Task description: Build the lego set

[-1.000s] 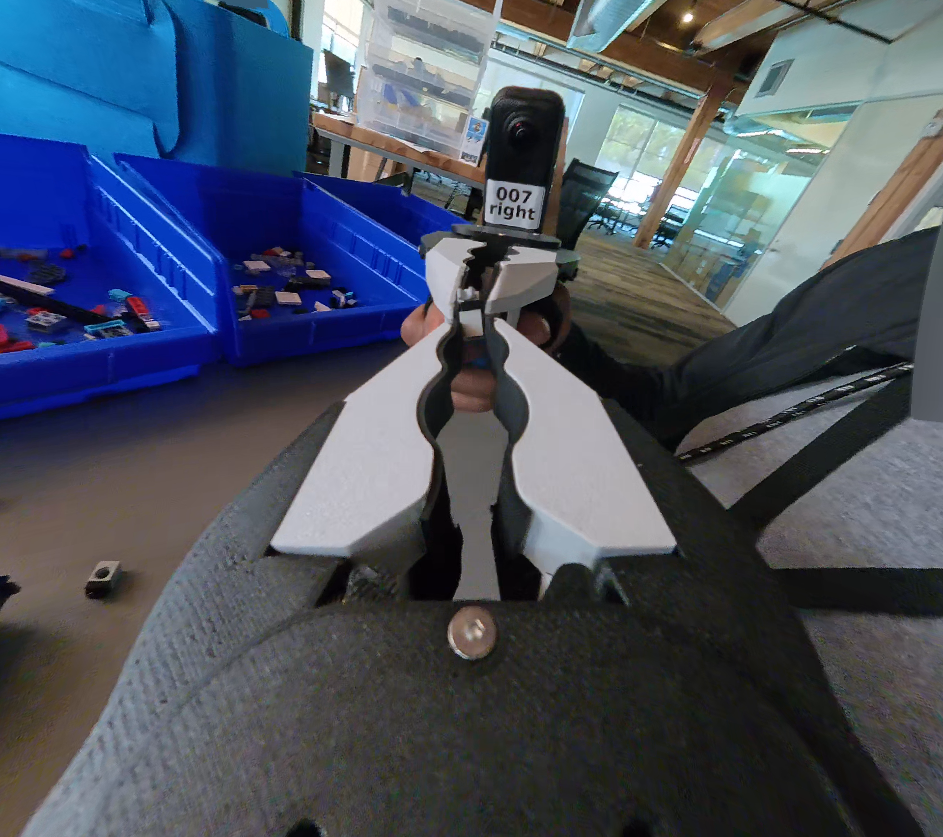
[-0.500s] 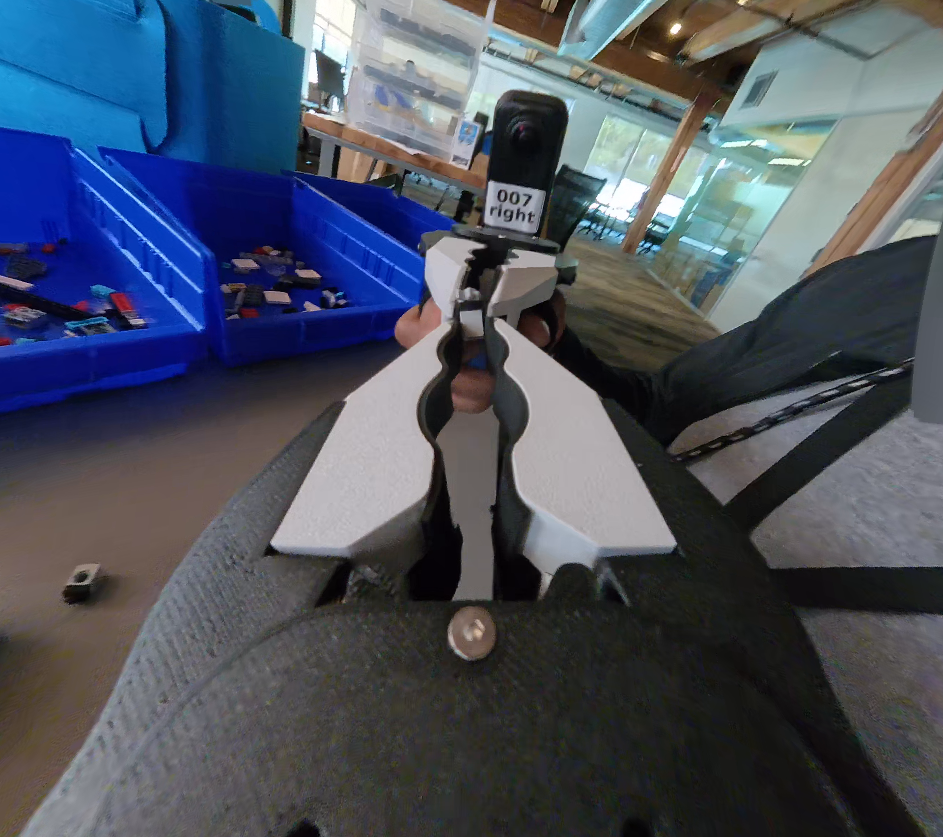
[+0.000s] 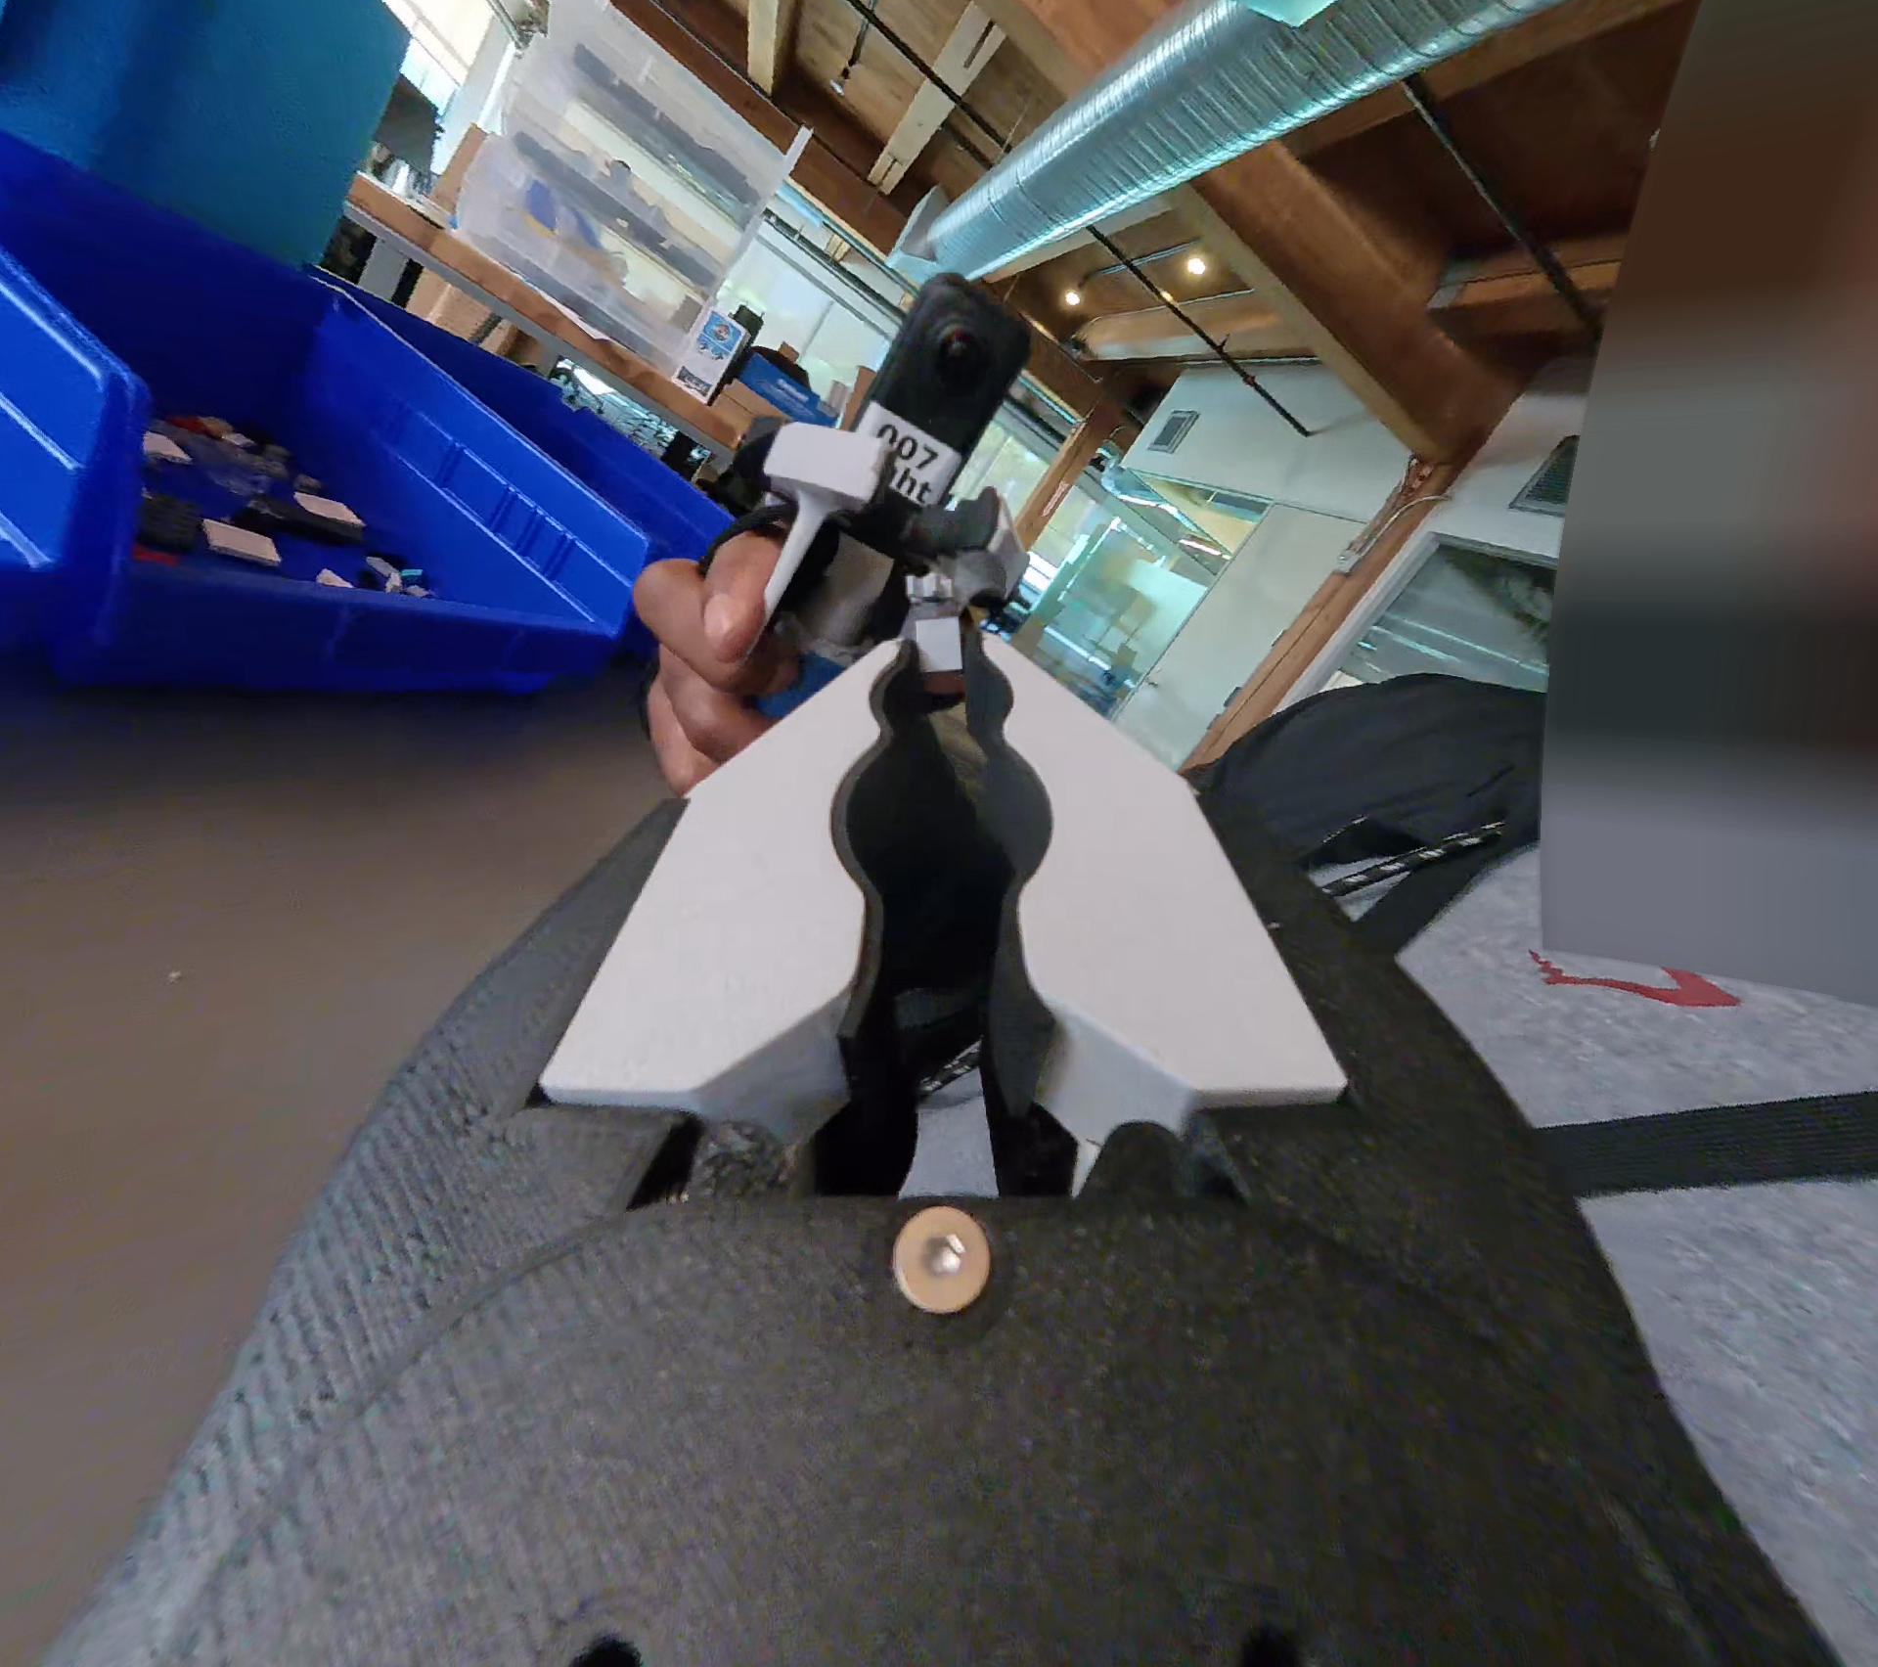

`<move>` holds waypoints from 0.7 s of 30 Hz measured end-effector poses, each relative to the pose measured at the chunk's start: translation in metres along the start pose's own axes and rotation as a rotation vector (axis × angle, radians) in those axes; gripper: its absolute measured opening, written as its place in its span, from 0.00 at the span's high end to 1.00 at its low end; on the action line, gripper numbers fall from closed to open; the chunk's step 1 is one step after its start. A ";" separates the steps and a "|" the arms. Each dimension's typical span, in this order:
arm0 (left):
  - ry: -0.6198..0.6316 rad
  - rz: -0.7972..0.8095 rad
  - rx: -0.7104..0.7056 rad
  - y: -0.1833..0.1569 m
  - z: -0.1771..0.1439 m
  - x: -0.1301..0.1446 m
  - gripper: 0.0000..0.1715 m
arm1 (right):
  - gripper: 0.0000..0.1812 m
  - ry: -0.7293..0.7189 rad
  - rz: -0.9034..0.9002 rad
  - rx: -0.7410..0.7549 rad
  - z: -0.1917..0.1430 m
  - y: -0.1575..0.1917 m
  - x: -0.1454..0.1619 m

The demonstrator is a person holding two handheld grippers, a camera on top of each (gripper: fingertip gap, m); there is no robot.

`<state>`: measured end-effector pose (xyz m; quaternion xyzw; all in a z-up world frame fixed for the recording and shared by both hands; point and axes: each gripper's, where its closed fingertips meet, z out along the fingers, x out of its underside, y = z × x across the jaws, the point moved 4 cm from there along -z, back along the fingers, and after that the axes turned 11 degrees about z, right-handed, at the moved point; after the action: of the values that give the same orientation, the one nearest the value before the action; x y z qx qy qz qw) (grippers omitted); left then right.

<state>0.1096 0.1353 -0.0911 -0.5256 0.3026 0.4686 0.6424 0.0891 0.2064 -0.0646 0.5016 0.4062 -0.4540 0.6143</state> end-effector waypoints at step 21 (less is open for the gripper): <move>-0.008 0.021 -0.025 0.002 0.001 -0.001 0.94 | 0.95 0.056 0.168 -0.010 0.005 0.001 0.012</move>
<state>0.1075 0.1359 -0.0909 -0.5285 0.2994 0.4813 0.6320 0.0933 0.1998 -0.0753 0.5432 0.3819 -0.3846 0.6412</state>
